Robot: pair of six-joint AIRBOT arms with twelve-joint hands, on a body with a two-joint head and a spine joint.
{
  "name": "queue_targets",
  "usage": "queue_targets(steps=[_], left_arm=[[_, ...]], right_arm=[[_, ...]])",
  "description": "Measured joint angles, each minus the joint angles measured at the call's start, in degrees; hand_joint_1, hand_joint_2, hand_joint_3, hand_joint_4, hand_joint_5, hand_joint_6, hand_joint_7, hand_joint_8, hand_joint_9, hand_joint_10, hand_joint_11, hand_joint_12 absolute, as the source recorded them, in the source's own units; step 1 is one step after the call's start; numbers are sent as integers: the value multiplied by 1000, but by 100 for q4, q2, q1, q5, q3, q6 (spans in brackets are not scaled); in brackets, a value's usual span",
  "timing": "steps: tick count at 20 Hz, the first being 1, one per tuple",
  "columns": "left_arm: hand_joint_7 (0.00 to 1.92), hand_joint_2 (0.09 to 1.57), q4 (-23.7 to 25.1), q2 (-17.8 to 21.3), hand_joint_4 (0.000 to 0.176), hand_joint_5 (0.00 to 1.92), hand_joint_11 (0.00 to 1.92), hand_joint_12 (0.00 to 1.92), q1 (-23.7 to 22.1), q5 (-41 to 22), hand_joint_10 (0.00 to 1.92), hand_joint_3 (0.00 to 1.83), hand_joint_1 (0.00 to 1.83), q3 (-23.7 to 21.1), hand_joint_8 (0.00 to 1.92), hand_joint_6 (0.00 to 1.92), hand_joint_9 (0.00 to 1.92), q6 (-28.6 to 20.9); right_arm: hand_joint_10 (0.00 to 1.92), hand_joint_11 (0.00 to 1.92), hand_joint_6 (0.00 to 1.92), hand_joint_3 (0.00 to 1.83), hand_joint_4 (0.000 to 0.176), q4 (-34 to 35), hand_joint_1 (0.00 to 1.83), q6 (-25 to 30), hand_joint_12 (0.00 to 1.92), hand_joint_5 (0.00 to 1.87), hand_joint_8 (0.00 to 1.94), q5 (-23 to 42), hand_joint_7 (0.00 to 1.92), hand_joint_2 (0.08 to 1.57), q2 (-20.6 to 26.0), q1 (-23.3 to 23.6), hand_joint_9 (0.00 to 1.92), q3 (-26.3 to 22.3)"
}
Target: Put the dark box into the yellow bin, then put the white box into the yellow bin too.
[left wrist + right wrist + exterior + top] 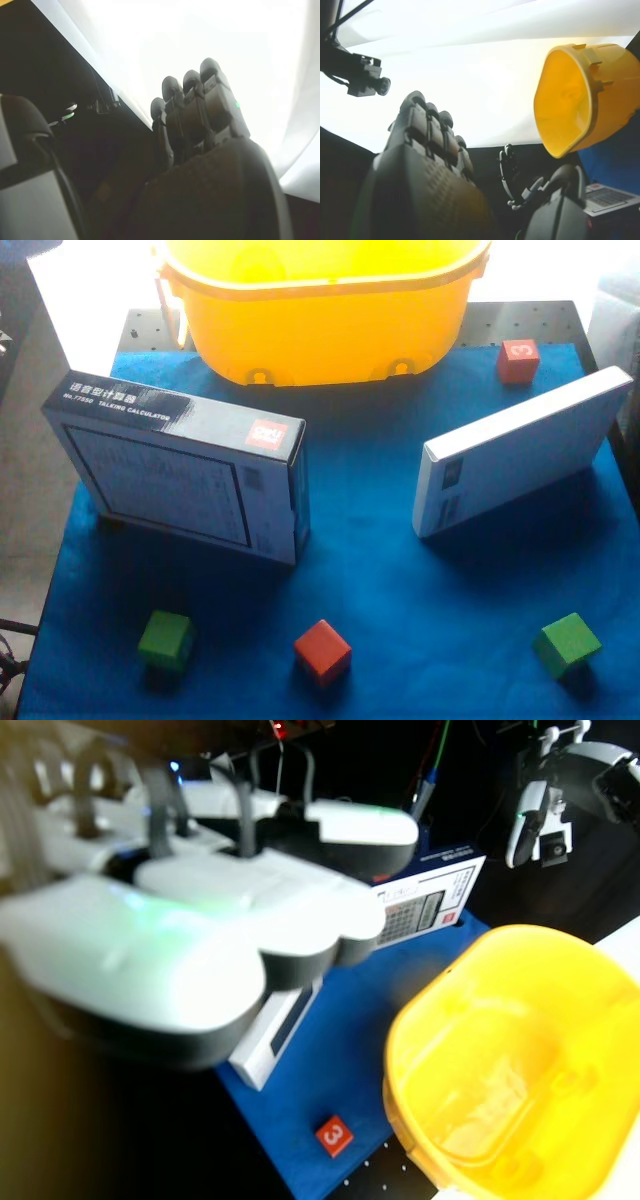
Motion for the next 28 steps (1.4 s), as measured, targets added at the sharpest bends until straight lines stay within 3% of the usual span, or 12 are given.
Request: queue_targets(steps=[3, 5, 6, 10, 14, 19, 21, 23, 25, 26, 28], left_arm=[[392, 1231, -9, 0, 0, 410, 101, 357, 0, -4, 2, 0, 112, 0, 3, 1, 315, -2], [374, 1202, 20, 0, 13, 402, 101, 346, 0, -4, 1, 0, 125, 20, 0, 0, 302, -50], [369, 1177, 61, 0, 1, 398, 121, 313, 0, -4, 0, 1, 157, 74, 0, 0, 296, -210], [298, 1086, 409, 103, 0, 264, 70, 275, 0, -98, 0, 0, 282, 140, 4, 4, 206, -796], [347, 934, 907, 599, 0, 309, 116, 304, 0, -457, 8, 0, 454, -350, 6, 6, 258, -892], [271, 907, 1508, 1147, 0, 262, 103, 226, 44, -907, 1, 0, 470, -914, 1, 3, 236, -898], [235, 936, 1797, 1178, 0, 197, 91, 194, 44, -894, 0, 12, 480, -1012, 0, 0, 198, -901], [211, 988, 2063, 1180, 0, 81, 98, 147, 44, -807, 0, 5, 415, -1091, 0, 0, 166, -903], [177, 949, 2310, 1180, 0, 15, 80, 131, 46, -737, 0, 0, 395, -1196, 0, 0, 139, -903], [208, 855, 2371, 1180, 0, 88, 110, 128, 46, -732, 2, 0, 425, -1209, 2, 5, 169, -905], [191, 819, 2420, 1209, 0, 103, 91, 115, 70, -645, 2, 0, 465, -1272, 3, 8, 148, -907]], right_arm=[[7, 0, 4, 5, 0, -2, 0, -2, 398, 336, 1, -2, 263, 1133, 0, 0, 227, 9], [0, 0, 1, 6, 0, 0, 0, 0, 378, 328, 0, -2, 244, 1142, -13, 0, 194, 11], [0, 0, 0, 5, 0, -4, 0, -2, 380, 320, 0, -4, 238, 1140, -17, 0, 190, 11], [8, 0, 13, 4, 0, -2, 0, -2, 351, 350, 12, -2, 258, 1144, -22, -7, 193, 11], [10, 0, 0, 2, 0, 2, 0, -2, 374, 294, 4, -2, 258, 1135, -22, -9, 211, 11], [5, 0, 1, 7, 0, 26, 0, -2, 413, 311, 3, 2, 288, 1176, -22, -92, 236, 11], [7, 0, 0, 0, 0, 22, 0, -2, 470, 291, 1, -9, 293, 1168, -22, -103, 254, 11], [2, 0, 2, 0, 0, 26, 0, -2, 389, 227, 2, -7, 269, 1162, -22, -103, 246, 13], [1, 0, 1, 6, 0, 72, 0, -2, 289, 175, 1, -7, 254, 1183, -22, -131, 227, 24], [0, 0, 0, 7, 0, 83, 0, -2, 279, 155, 3, -24, 258, 1189, -22, -138, 222, 24], [0, 0, 1, 2, 0, 111, 0, -2, 258, 152, 2, -22, 259, 1185, -22, -138, 213, 24]])
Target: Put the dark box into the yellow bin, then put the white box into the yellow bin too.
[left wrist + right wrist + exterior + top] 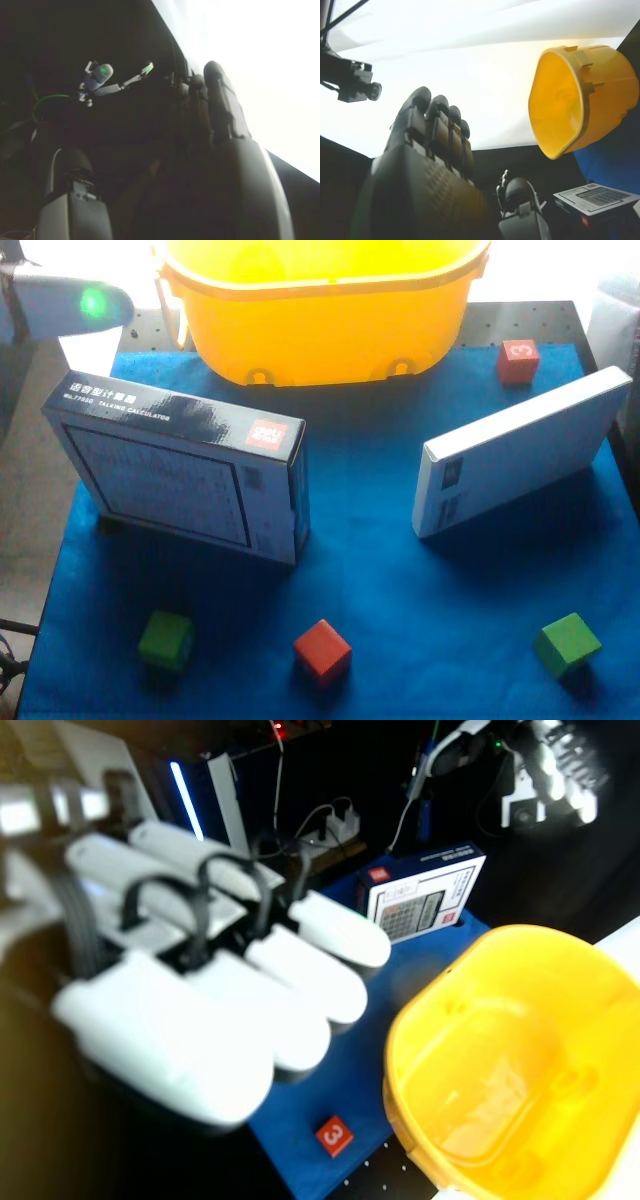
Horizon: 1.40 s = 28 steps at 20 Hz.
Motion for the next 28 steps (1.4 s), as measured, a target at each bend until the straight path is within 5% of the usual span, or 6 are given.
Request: queue_targets(steps=[5, 12, 15, 20, 24, 28], left_arm=[[125, 928, 822, 203, 0, 28, 0, 387, 33, 389, 2, 1, 334, -157, 0, 1, 137, -330], [257, 856, 1370, 286, 0, 142, 23, 579, -26, 914, 2, 0, 623, -223, 2, 0, 257, -544], [245, 848, 1541, 188, 0, 140, 185, 270, -50, 1008, 0, 0, 506, -223, 0, 0, 256, -621], [302, 959, 2002, -243, 0, 126, 254, 176, -85, 1185, 4, 10, 590, 13, 2, 1, 322, -1080], [317, 868, 2131, -356, 0, 159, 263, 182, -85, 1349, 0, 11, 628, 85, 0, 3, 348, -1217], [287, 632, 2306, -442, 0, 290, 133, 504, 22, 1427, 0, 1, 822, 127, 0, 3, 330, -1364]], right_arm=[[0, 0, 0, 0, 0, 2, 0, 0, 245, 153, 1, 11, 254, 1175, -13, -35, 197, 0], [2, 0, 2, 2, 0, 15, 0, 0, 262, 153, 1, 7, 254, 1189, -48, -35, 190, 17], [3, 0, 3, 1, 0, 15, 0, 0, 196, 131, 3, 7, 233, 1189, -48, -37, 169, 28], [4, 0, 3, 0, 0, 15, 0, 0, 246, 153, 1, 24, 247, 1173, -61, -98, 191, 28], [3, 0, 6, 0, 0, 22, 0, 0, 267, 167, 0, -4, 233, 1166, -59, -105, 194, 31], [0, 0, 2, 0, 0, 17, 0, 0, 214, 168, 0, -4, 219, 1169, -61, -105, 180, 28]])
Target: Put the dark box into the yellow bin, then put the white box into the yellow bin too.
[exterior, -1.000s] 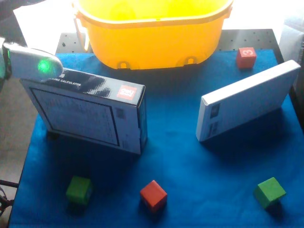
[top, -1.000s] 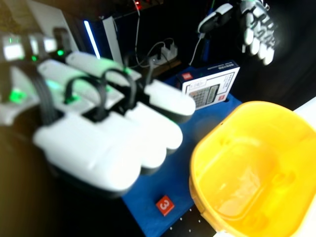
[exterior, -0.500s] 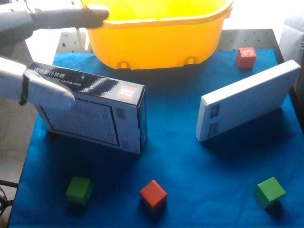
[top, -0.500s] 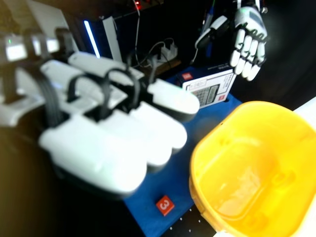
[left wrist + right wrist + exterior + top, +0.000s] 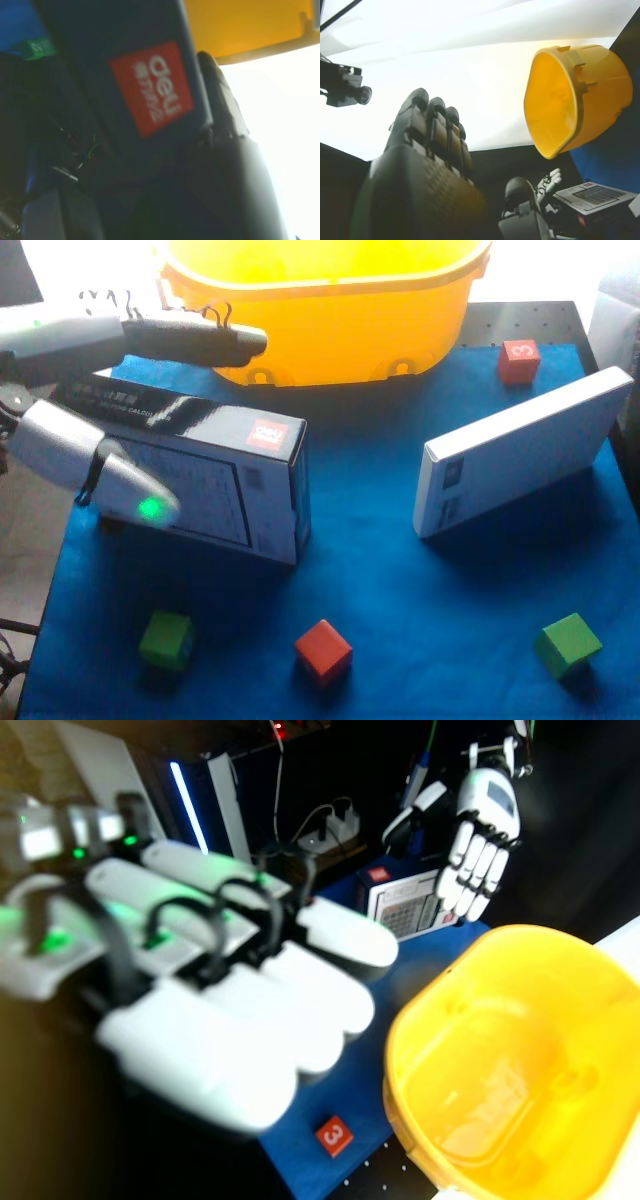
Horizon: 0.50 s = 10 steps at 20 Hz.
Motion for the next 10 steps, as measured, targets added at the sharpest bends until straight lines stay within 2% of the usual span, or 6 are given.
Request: queue_targets(steps=[3, 5, 6, 7, 8, 10], left_arm=[[410, 821, 22, -9, 0, 432, 184, 505, 35, 61, 6, 8, 1045, 22, 5, 7, 408, -52], [777, 889, 33, -94, 0, 724, 527, 521, 35, 90, 39, 0, 1253, 195, 16, 26, 800, -72], [1073, 1024, 22, -160, 0, 980, 688, 899, 35, 208, 117, 6, 1251, 284, 618, 655, 1073, -79], [1108, 1063, 13, -232, 0, 1018, 767, 1153, 55, 232, 177, 0, 1254, 380, 821, 776, 1217, -120], [1122, 1049, -39, -282, 0, 1064, 775, 1201, 52, 234, 868, 5, 1363, 459, 745, 690, 1104, -195], [1083, 1069, -72, -308, 0, 1017, 754, 1173, 66, 245, 1119, 0, 1389, 487, 837, 721, 1029, -227]], right_arm=[[1, 0, 3, 5, 0, 4, 0, 0, 202, 185, 3, 0, 223, 1198, 2, 0, 179, 2], [2, 0, 2, 1, 0, 2, 0, 0, 148, 188, 1, 0, 221, 1193, 2, 0, 173, 2], [1, 0, 1, 0, 0, 2, 0, 0, 121, 174, 0, 0, 216, 1190, 2, 0, 168, 0], [1, 0, 0, 0, 0, 2, 0, 0, 160, 172, 0, 0, 223, 1189, 2, 0, 176, 0], [0, 0, 0, 0, 0, 2, 0, 0, 148, 152, 0, 0, 210, 1185, 2, 0, 165, 2], [2, 0, 2, 0, 0, 2, 0, 0, 175, 147, 2, 0, 211, 1183, 2, 0, 167, 0]])
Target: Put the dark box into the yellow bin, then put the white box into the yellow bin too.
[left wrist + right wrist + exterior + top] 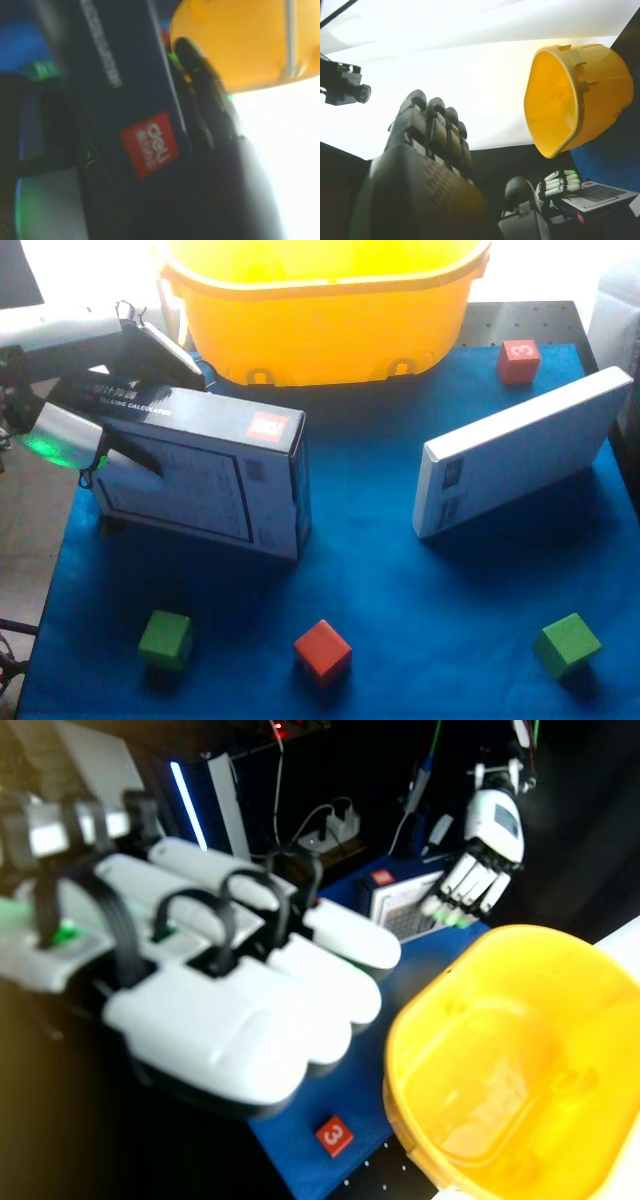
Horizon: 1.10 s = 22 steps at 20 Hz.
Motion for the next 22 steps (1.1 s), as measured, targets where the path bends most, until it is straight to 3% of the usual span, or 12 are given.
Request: queue_targets(steps=[6, 8, 9, 10, 11, 12, 13, 15, 16, 17, 18, 22], left_arm=[[1116, 1057, -190, 2, 0, 998, 905, 991, 66, -55, 977, 0, 1384, 9, 701, 863, 1093, 7], [1082, 1054, -361, 61, 0, 1056, 896, 976, 83, -125, 990, 1, 1391, -61, 761, 767, 1066, 31], [1023, 1084, -361, 227, 0, 1033, 822, 1116, -20, -308, 1083, 2, 1359, -212, 911, 735, 977, 74], [1023, 1084, -356, 262, 0, 1033, 822, 1116, -63, -348, 1083, 2, 1359, -247, 911, 735, 977, 114], [1148, 1048, -396, 361, 0, 1142, 952, 1114, -214, -461, 815, 1, 1304, -330, 882, 502, 1123, 186], [1148, 1048, -439, 402, 0, 1142, 952, 1114, -304, -573, 815, 1, 1304, -345, 882, 502, 1123, 188], [1068, 1094, -457, 444, 0, 983, 823, 1096, -385, -651, 679, 11, 1246, -352, 977, 831, 1054, 190], [1010, 1103, -448, 520, 0, 1043, 742, 1473, -573, -719, 1024, 7, 1266, -396, 1198, 619, 989, 247], [1036, 1104, -435, 553, 0, 991, 874, 1267, -699, -756, 919, 6, 1270, -424, 1139, 738, 1025, 280], [1036, 1104, -457, 577, 0, 991, 874, 1267, -756, -824, 919, 6, 1270, -428, 1139, 738, 1025, 284], [971, 1139, -461, 612, 0, 921, 798, 1371, -857, -848, 1053, 1, 1242, -452, 1217, 898, 927, 293], [950, 1150, -365, 669, 0, 875, 817, 1280, -1377, -916, 1115, 5, 1247, -476, 1261, 949, 885, 404]], right_arm=[[1, 0, 3, 0, 0, 2, 0, 0, 198, 156, 1, 0, 219, 1180, 0, 0, 171, 0], [0, 0, 1, 0, 0, 0, 0, 0, 210, 151, 1, 0, 220, 1180, 0, 0, 176, 0], [1, 0, 1, 0, 0, 4, 0, 0, 250, 165, 1, 0, 232, 1174, 0, 0, 184, 2], [1, 0, 1, 0, 0, 4, 0, 0, 250, 165, 1, 0, 232, 1174, 0, 0, 184, 2], [0, 0, 0, 2, 0, 22, 0, 0, 229, 155, 0, 0, 226, 1181, -2, 0, 176, 7], [0, 0, 0, 2, 0, 20, 0, 0, 229, 155, 0, 0, 226, 1181, -2, 0, 176, 7], [2, 0, 0, 1, 0, 24, 0, 0, 242, 156, 1, 0, 229, 1181, -2, 0, 182, 9], [0, 0, 0, 2, 0, 46, 0, 0, 185, 152, 0, 0, 226, 1190, 0, 0, 168, 44], [2, 0, 1, 0, 0, 70, 0, 0, 192, 154, 1, 0, 237, 1182, -2, 0, 174, 55], [2, 0, 1, 0, 0, 70, 0, 0, 192, 154, 1, 2, 237, 1182, -13, 0, 174, 52], [1, 0, 1, 1, 0, 68, 0, 0, 177, 148, 1, 0, 239, 1185, -22, 0, 169, 52], [2, 0, 0, 1, 0, 111, 0, 0, 142, 150, 2, 0, 236, 1191, -57, 0, 165, 105]])
